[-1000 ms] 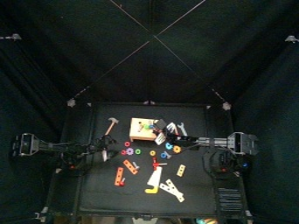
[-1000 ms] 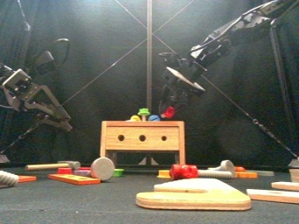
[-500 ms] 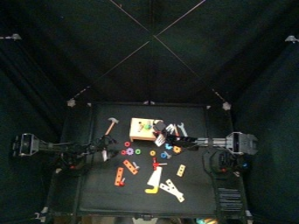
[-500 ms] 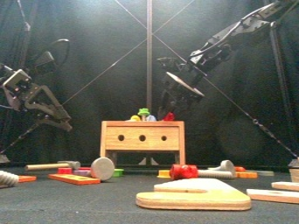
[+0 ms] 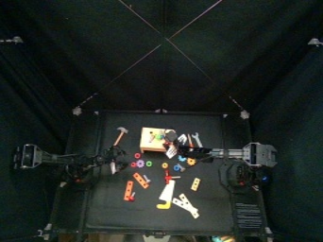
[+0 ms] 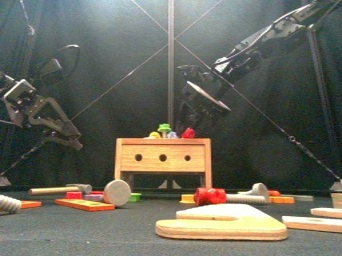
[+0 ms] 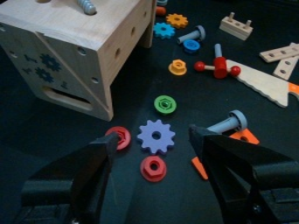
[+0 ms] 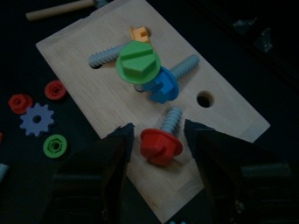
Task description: Place red screw on bench
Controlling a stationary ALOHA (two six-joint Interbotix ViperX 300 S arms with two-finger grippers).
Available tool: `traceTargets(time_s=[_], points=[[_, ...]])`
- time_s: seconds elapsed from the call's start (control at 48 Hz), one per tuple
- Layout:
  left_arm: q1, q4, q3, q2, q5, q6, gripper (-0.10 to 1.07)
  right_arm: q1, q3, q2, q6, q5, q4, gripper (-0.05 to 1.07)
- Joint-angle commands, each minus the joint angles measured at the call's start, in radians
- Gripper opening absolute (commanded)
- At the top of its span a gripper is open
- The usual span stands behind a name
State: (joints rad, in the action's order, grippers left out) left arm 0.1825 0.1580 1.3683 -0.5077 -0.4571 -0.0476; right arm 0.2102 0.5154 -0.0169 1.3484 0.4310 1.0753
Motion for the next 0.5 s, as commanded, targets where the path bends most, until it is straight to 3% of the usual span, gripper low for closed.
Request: traceTargets(time_s=[0.0,0.479], points=[[0.003,0.002,-0.021,0.000,-0.005,0.003,0.98,0.002,-0.025,-0.017,-0.002,-0.003,0.006,0.92],[0.003,0.002,-0.021,0.000,-0.005,0.003,0.98,-0.025,-0.038,-0.074,-0.008,0.003,0.029,0.92]])
